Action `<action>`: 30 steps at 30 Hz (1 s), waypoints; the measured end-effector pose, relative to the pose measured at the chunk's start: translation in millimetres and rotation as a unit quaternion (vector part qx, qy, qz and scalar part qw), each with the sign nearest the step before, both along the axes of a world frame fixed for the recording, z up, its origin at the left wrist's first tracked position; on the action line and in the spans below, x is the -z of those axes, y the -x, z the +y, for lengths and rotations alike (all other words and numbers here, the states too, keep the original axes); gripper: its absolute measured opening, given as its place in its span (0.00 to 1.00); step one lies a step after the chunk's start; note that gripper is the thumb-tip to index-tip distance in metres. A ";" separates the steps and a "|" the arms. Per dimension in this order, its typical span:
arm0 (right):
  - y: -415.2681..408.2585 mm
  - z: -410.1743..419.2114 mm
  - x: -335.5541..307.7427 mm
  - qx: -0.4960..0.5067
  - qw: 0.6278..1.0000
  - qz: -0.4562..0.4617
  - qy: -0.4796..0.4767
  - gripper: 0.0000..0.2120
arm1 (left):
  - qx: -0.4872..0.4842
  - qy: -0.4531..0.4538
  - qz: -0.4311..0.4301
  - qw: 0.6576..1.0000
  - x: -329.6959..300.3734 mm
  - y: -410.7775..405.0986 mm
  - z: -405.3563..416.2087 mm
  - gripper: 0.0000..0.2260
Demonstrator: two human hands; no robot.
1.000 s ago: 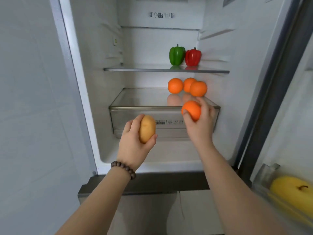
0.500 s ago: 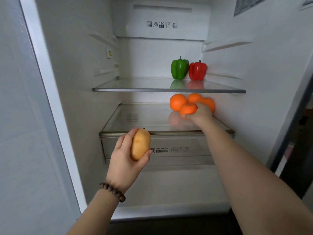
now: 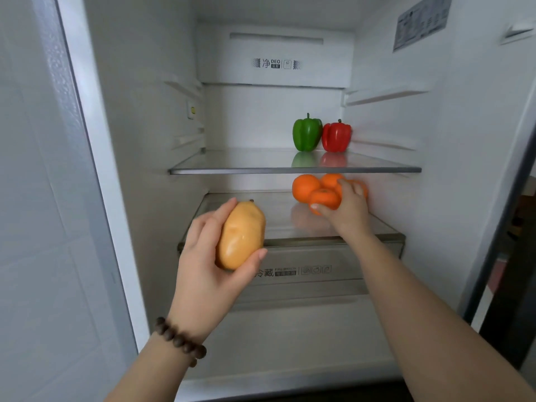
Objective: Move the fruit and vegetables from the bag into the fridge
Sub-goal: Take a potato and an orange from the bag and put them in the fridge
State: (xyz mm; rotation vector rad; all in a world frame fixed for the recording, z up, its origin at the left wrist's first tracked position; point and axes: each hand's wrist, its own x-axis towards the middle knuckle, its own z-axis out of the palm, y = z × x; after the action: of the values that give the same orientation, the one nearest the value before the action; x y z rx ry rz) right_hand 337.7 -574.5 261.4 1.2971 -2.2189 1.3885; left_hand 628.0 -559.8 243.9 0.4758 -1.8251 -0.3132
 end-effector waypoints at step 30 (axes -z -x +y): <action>-32.5 17.5 80.9 0.108 0.936 0.286 0.175 0.19 | -0.229 -0.111 -0.372 0.892 -178.3 92.2 -205.5 0.32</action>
State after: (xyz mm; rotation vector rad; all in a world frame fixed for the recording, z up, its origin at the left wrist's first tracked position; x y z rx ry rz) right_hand 370.3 -557.0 180.5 1.1071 -1.5861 1.0799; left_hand 535.9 -765.4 422.2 1.3022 -2.3339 0.0042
